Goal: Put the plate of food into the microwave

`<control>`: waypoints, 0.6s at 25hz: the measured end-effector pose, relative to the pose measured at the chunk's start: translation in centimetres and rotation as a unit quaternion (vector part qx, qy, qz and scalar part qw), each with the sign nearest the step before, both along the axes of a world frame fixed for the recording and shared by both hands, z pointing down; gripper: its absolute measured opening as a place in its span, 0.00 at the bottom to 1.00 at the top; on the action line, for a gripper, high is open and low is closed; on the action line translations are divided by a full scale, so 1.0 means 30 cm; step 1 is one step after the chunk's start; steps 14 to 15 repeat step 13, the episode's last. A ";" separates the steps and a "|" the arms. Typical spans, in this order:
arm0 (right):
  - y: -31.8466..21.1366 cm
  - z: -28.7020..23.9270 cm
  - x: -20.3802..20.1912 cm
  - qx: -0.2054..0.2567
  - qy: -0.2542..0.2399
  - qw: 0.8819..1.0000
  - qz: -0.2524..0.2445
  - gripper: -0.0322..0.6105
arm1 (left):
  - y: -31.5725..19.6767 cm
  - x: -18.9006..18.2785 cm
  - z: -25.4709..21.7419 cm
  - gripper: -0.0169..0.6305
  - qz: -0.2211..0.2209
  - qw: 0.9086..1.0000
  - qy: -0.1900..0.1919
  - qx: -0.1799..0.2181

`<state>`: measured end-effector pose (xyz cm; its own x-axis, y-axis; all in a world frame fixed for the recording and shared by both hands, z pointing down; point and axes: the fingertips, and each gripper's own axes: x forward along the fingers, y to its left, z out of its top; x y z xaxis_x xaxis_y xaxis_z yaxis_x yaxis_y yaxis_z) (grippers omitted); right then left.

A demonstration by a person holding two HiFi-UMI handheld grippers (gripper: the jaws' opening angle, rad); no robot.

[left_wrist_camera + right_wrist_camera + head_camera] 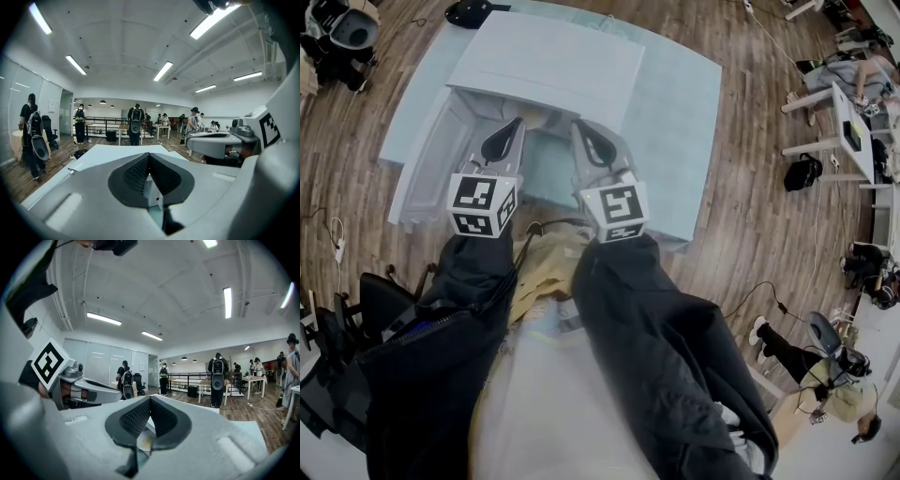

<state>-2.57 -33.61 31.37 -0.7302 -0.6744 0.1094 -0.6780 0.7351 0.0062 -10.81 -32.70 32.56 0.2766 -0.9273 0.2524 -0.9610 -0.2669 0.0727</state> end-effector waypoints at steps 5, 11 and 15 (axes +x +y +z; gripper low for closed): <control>-0.002 0.024 -0.005 -0.008 0.006 1.000 -0.004 0.04 | 0.007 -0.015 0.009 0.02 -0.008 1.000 0.004 -0.006; 0.003 0.037 -0.028 -0.015 0.004 1.000 -0.018 0.04 | 0.022 -0.033 0.029 0.02 -0.017 1.000 0.002 -0.015; 0.004 0.047 -0.034 -0.017 0.004 1.000 -0.021 0.04 | 0.025 -0.037 0.038 0.02 -0.019 1.000 0.002 -0.017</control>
